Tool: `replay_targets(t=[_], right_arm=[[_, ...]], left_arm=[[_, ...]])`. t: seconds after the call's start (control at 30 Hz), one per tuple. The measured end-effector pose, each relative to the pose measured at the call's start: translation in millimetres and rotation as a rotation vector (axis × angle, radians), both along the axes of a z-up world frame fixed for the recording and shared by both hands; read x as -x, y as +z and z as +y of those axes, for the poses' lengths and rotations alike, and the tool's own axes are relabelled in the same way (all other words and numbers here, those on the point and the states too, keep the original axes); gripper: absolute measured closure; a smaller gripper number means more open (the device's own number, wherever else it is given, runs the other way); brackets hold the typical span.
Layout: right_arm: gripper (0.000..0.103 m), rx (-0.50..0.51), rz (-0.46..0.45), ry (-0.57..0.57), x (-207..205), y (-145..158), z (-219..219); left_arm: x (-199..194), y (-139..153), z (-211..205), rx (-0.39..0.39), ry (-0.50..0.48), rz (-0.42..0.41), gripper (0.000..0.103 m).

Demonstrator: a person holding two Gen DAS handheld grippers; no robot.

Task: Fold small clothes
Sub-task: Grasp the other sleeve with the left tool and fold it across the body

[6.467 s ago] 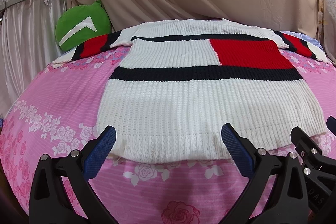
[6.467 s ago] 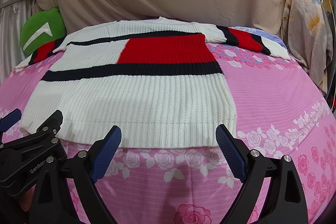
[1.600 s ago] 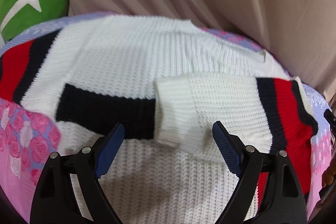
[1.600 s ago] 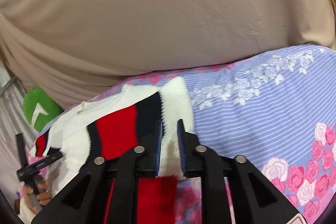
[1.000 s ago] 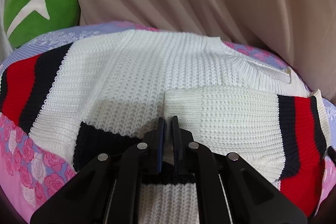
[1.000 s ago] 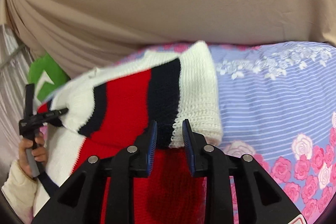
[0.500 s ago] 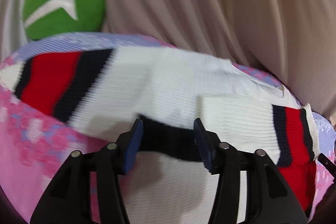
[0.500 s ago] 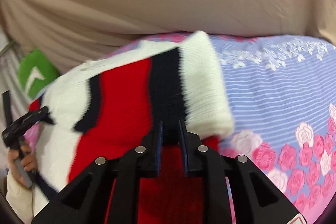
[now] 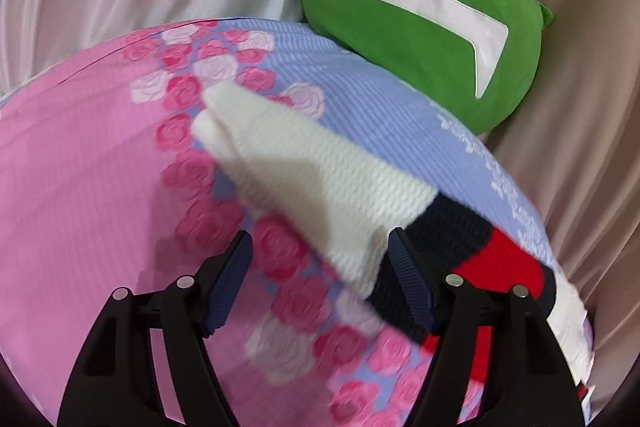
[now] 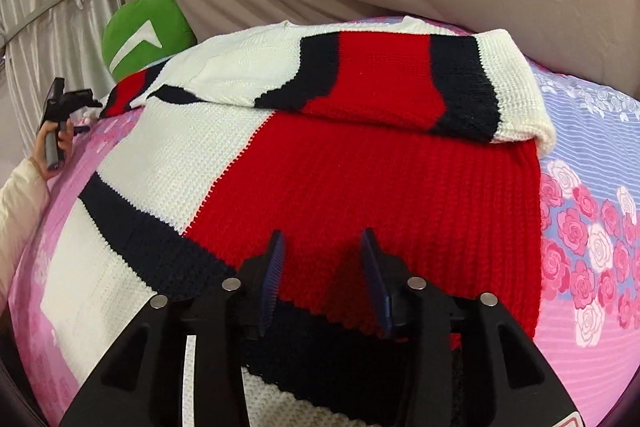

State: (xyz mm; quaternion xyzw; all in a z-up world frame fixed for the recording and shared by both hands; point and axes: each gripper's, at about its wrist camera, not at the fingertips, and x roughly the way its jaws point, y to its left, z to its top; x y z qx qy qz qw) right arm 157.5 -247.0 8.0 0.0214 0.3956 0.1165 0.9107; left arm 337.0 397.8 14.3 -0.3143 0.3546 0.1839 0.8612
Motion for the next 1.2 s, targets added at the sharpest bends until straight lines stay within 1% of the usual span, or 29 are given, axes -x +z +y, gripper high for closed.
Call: replay_targets(t=[0.03,0.07,0.1,0.13,0.17,0.23,0.27,0.33,0.37,0.43,0.47,0.5,0.53,0.57,0.6,0.63,0.67,0.7,0.73,0.77,0.83,0.93,0.97,1.0,1.03,1.1,1.13,1.2], right_arm=[[0.063,-0.009,0.005,-0.005,-1,-1,-1],[0.063,-0.017,0.007,-0.008,0,-1,-3],[0.063,-0.026,0.009,-0.013,-1,-2,-3],[0.063,-0.035,0.01,-0.018,-1,-2,-5],[0.063,-0.041,0.011,-0.022,-2,-2,-5],[0.063,-0.046,0.011,-0.031,-3,-3,-6],[0.063,-0.046,0.01,-0.036,-3,-3,-6],[0.063,-0.044,0.009,-0.04,-3,-3,-5],[0.063,-0.046,0.009,-0.043,-4,-2,-5],[0.063,-0.055,0.011,-0.042,-4,-2,-6],[0.063,-0.067,0.011,-0.045,-5,-2,-8],[0.063,-0.079,0.012,-0.05,-5,-2,-10],[0.063,-0.097,0.015,-0.055,-5,-2,-13],[0.063,-0.112,0.016,-0.062,-5,-2,-16],[0.059,-0.13,0.015,-0.073,-5,-2,-20],[0.058,-0.147,0.015,-0.084,-5,-1,-23],[0.057,-0.177,0.014,-0.092,-5,0,-28],[0.057,-0.199,0.009,-0.105,-4,1,-33],[0.056,-0.221,0.003,-0.12,-2,2,-38],[0.055,-0.242,-0.002,-0.13,-2,4,-43],[0.054,-0.248,-0.01,-0.134,-4,10,-45],[0.052,-0.225,-0.037,-0.101,-22,27,-36],[0.048,-0.222,-0.042,-0.105,-31,33,-33],[0.047,-0.227,-0.044,-0.111,-40,36,-33],[0.046,-0.237,-0.048,-0.129,-54,41,-33],[0.046,-0.25,-0.043,-0.191,-79,42,-42],[0.046,-0.262,-0.026,-0.251,-94,39,-49],[0.046,-0.273,0.011,-0.342,-112,31,-56]], left_arm=[[-7,1,-4,0.013,-0.034,-0.008,0.057],[-13,2,-5,0.017,-0.054,-0.005,0.069],[-18,5,-6,0.013,-0.069,-0.001,0.094],[-21,11,-13,-0.002,-0.077,-0.004,0.095],[-22,24,-25,-0.044,-0.074,-0.026,0.095],[-16,58,-61,-0.155,-0.098,-0.089,0.096],[-14,83,-89,-0.215,-0.138,-0.144,0.096],[-1,126,-149,-0.284,-0.253,-0.254,0.096],[6,148,-193,-0.323,-0.341,-0.314,0.096],[21,171,-272,-0.363,-0.506,-0.385,0.094],[28,175,-318,-0.369,-0.61,-0.404,0.093],[32,170,-357,-0.365,-0.698,-0.398,0.091],[34,159,-394,-0.361,-0.778,-0.374,0.079],[36,140,-434,-0.365,-0.856,-0.326,0.067],[39,123,-461,-0.372,-0.902,-0.291,0.044],[43,102,-484,-0.389,-0.94,-0.259,0.039],[47,83,-501,-0.418,-0.966,-0.233,0.039],[50,66,-509,-0.447,-0.98,-0.209,0.039],[56,56,-509,-0.459,-0.985,-0.194,0.039],[62,50,-501,-0.451,-0.982,-0.187,0.039],[68,51,-470,-0.4,-0.954,-0.182,0.037],[68,59,-406,-0.308,-0.849,-0.169,0.032],[64,61,-382,-0.279,-0.802,-0.159,0.032],[59,60,-361,-0.252,-0.752,-0.145,0.032],[53,59,-344,-0.221,-0.707,-0.128,0.032],[42,55,-322,-0.157,-0.647,-0.096,0.032],[37,50,-313,-0.107,-0.629,-0.083,0.032],[33,43,-302,-0.044,-0.624,-0.069,0.032]])
